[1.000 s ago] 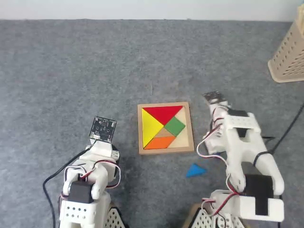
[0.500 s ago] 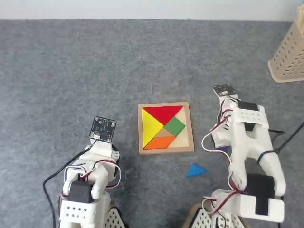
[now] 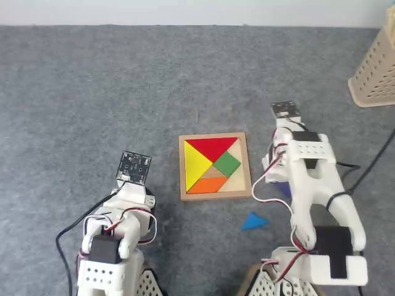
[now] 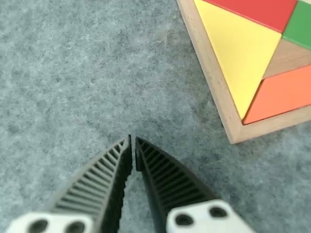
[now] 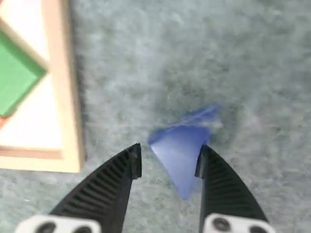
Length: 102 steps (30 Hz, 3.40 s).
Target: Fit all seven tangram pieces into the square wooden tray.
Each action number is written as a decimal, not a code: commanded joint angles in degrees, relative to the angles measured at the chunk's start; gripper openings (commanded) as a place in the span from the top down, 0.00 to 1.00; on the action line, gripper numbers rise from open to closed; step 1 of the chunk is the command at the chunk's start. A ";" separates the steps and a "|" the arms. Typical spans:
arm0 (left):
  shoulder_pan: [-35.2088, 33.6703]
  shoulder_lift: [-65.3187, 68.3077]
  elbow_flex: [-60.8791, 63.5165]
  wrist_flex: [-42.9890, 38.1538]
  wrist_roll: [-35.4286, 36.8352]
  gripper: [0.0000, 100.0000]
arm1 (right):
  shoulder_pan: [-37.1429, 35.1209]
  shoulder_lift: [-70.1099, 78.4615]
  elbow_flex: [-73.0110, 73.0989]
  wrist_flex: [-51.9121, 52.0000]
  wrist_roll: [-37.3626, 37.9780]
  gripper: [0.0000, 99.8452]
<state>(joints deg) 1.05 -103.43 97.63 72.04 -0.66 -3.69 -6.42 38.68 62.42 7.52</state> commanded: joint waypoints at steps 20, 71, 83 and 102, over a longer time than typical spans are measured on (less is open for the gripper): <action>-0.09 -1.23 -1.10 0.35 0.35 0.99 | 4.18 11.12 -4.31 -4.18 1.49 0.82; -0.09 -1.23 -1.10 0.35 0.35 0.99 | -22.02 12.97 -25.49 7.34 -21.10 0.99; -0.09 -1.23 -1.10 0.35 0.35 0.99 | -28.18 12.97 -25.49 4.70 -38.59 0.99; -0.09 -1.23 -1.10 0.35 0.35 0.99 | -25.01 9.10 -25.05 6.29 -37.63 0.84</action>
<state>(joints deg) 1.05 -103.43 97.63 72.04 -0.66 -31.56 9.58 13.98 66.90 -31.34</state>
